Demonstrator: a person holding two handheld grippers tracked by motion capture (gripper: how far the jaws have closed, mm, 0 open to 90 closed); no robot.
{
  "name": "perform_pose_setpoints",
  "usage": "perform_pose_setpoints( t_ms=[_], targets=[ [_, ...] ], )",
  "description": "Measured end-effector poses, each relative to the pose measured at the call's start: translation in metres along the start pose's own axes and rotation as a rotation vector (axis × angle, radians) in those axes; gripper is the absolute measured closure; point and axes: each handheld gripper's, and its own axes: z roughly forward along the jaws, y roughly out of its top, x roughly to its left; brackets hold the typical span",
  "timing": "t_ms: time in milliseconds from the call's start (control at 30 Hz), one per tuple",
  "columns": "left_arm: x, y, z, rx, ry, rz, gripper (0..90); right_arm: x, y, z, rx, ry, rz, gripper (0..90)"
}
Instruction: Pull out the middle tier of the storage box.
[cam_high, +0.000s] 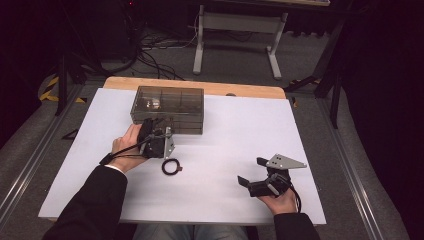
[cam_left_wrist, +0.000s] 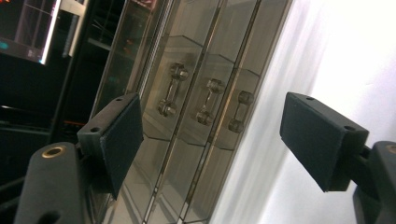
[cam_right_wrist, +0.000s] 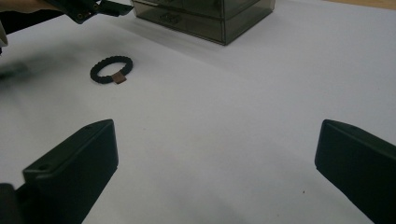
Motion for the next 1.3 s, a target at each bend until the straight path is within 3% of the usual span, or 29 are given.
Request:
perform_pose_setpoints(
  t_ms=[167,233,367,400,567,833,1000,1300],
  targets=[
    [-0.005,0.003,0.003,0.010,0.036,0.044,24.7,0.000,0.000,0.000,0.000,-0.002,-0.003,0.0],
    [-0.012,0.006,0.007,0.022,0.103,0.082,28.1,0.000,0.000,0.000,0.002,0.001,0.000,0.0],
    [-0.016,0.009,0.008,0.017,0.116,0.100,30.2,0.000,0.000,0.001,0.010,-0.001,-0.013,0.1],
    [-0.019,0.010,0.009,0.021,0.127,0.125,31.1,0.000,0.000,0.001,0.007,-0.002,-0.011,0.0],
    [-0.026,0.011,0.012,0.034,0.149,0.167,35.3,0.000,0.000,0.001,0.012,0.001,-0.007,0.0],
    [-0.036,0.012,0.022,0.057,0.219,0.242,41.8,0.000,0.000,0.001,0.013,0.002,-0.005,0.0],
    [-0.043,0.008,0.030,0.072,0.284,0.318,48.6,0.000,0.000,0.001,0.016,0.000,-0.009,0.0],
    [-0.049,0.008,0.037,0.072,0.320,0.336,57.3,0.000,0.000,0.001,0.016,-0.002,-0.010,0.0]
  ],
)
